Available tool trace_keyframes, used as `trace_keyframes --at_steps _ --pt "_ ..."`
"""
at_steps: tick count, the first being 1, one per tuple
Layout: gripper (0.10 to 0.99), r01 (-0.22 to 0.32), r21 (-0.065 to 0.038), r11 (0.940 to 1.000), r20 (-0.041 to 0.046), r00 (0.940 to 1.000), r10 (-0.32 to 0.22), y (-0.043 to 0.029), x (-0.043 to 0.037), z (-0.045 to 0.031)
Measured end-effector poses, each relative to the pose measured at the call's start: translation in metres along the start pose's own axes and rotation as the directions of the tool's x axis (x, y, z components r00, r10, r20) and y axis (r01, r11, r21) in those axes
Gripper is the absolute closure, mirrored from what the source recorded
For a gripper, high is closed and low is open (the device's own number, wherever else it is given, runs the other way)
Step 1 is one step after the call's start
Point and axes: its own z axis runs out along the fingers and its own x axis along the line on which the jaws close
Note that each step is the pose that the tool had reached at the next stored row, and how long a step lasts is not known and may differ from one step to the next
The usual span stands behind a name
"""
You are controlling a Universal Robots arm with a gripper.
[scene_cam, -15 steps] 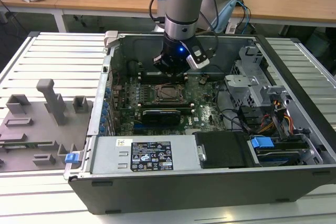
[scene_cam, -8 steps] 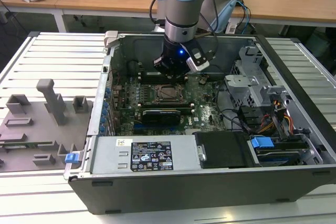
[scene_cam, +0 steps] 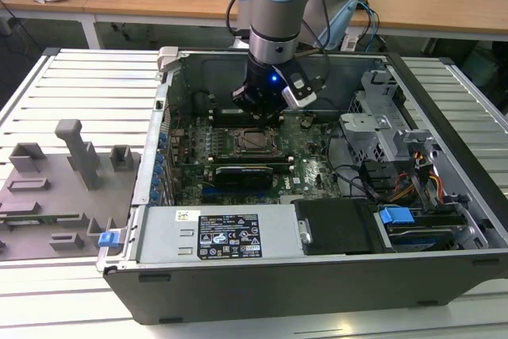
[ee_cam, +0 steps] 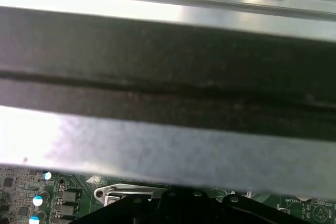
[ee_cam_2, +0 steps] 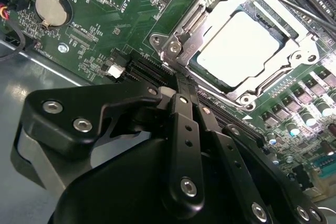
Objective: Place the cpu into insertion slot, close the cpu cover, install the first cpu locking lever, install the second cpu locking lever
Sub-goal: 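Install the first cpu locking lever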
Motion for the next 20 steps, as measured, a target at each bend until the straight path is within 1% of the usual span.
trace_keyframes --at_steps 3,6,10,20 --pt "0.98 0.0 0.005 1.0 -0.0006 1.0 0.0 -0.0003 -0.0001 0.0031" --pt "0.98 0.0 0.005 1.0 -0.0001 1.0 0.0 0.0001 -0.0002 0.0002" --pt "0.98 0.0 0.005 1.0 -0.0004 1.0 0.0 0.0008 -0.0003 -0.0065" --pt "0.98 0.0 0.005 1.0 -0.0004 1.0 0.0 -0.0029 0.0 -0.0069"
